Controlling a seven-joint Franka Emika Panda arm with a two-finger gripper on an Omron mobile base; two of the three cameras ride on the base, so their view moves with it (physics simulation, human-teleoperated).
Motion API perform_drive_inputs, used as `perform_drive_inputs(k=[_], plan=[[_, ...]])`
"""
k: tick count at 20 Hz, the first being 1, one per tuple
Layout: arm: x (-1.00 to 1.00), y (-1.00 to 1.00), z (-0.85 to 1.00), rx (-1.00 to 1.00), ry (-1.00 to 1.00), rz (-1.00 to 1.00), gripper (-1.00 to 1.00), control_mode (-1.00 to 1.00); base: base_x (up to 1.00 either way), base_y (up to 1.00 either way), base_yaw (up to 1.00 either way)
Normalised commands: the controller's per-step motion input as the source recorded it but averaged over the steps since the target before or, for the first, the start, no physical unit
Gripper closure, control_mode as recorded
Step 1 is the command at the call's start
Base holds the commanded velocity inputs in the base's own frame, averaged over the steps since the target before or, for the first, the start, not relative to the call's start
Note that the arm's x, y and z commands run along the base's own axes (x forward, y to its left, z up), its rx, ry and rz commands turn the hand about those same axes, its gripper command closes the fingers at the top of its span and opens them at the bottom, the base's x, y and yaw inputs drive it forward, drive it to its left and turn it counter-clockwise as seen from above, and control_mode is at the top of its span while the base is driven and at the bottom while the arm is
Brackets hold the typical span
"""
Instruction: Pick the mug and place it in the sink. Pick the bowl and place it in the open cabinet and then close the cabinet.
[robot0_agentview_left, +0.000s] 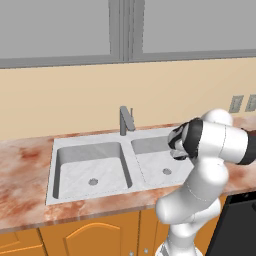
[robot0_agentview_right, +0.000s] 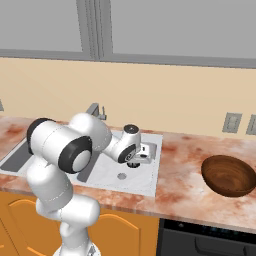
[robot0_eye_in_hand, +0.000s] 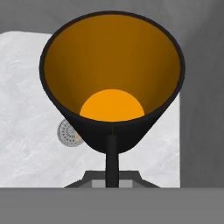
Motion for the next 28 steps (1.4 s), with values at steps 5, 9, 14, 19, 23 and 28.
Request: perform_drive_inputs(k=[5, 9, 14, 19, 23, 28], plan=[[0.0, 0.03, -0.18, 0.0, 0.02, 0.0, 1.0, -1.0, 0.0, 0.0, 0.0], [0.0, 0.04, -0.17, 0.0, 0.01, 0.0, 1.0, -1.0, 0.0, 0.0, 0.0], [0.0, 0.06, -0.19, 0.0, 0.01, 0.0, 1.0, -1.0, 0.0, 0.0, 0.0], [0.04, 0.07, -0.21, 0.0, 0.0, 0.0, 1.0, -1.0, 0.0, 0.0, 0.0], [0.06, 0.05, -0.24, 0.0, 0.0, 0.0, 1.0, -1.0, 0.0, 0.0, 0.0], [0.06, 0.01, -0.24, 0.0, 0.0, 0.0, 1.0, -1.0, 0.0, 0.0, 0.0]])
